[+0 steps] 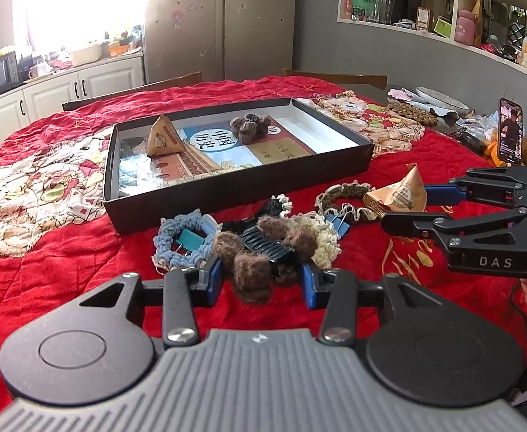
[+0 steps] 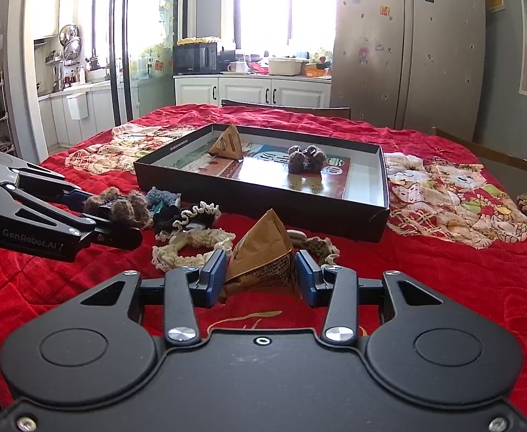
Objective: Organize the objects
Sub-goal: 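Carry the pyramid in the right tool into the box while the left tool carries the clip there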
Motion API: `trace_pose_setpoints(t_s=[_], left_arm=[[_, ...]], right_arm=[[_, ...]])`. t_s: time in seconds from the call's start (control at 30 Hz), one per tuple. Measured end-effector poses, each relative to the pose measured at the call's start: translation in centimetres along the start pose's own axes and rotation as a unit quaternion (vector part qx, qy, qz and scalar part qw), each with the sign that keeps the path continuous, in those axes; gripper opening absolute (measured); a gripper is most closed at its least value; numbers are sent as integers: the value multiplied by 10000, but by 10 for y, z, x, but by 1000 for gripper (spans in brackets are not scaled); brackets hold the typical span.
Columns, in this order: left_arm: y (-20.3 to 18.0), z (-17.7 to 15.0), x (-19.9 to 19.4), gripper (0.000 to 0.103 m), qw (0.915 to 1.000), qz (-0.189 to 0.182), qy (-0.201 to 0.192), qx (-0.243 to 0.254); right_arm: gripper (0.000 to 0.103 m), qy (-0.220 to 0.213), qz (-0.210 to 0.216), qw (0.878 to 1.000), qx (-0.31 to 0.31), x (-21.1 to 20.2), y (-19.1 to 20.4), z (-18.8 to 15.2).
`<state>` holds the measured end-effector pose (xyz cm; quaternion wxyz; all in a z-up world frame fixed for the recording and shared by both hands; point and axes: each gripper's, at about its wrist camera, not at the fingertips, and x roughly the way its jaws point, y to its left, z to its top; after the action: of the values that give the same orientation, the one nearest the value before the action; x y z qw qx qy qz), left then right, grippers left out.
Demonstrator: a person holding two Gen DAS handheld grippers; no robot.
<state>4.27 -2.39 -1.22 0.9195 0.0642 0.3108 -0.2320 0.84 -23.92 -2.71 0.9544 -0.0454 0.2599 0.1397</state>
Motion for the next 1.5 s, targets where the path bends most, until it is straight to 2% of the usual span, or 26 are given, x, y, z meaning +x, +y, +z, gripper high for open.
trace_pose_setpoints(t_s=[0.8, 1.23, 1.5], left_arm=[[11, 33, 14, 46, 9993, 161, -323, -53], [31, 71, 41, 47, 9982, 317, -478, -160], [37, 91, 63, 47, 9974, 498, -505, -112]], right_arm=[[40, -341, -84, 9993, -128, 11, -7, 32], [40, -479, -170, 9977, -447, 46, -4, 67], [41, -446, -283, 9982, -292, 80, -20, 88]])
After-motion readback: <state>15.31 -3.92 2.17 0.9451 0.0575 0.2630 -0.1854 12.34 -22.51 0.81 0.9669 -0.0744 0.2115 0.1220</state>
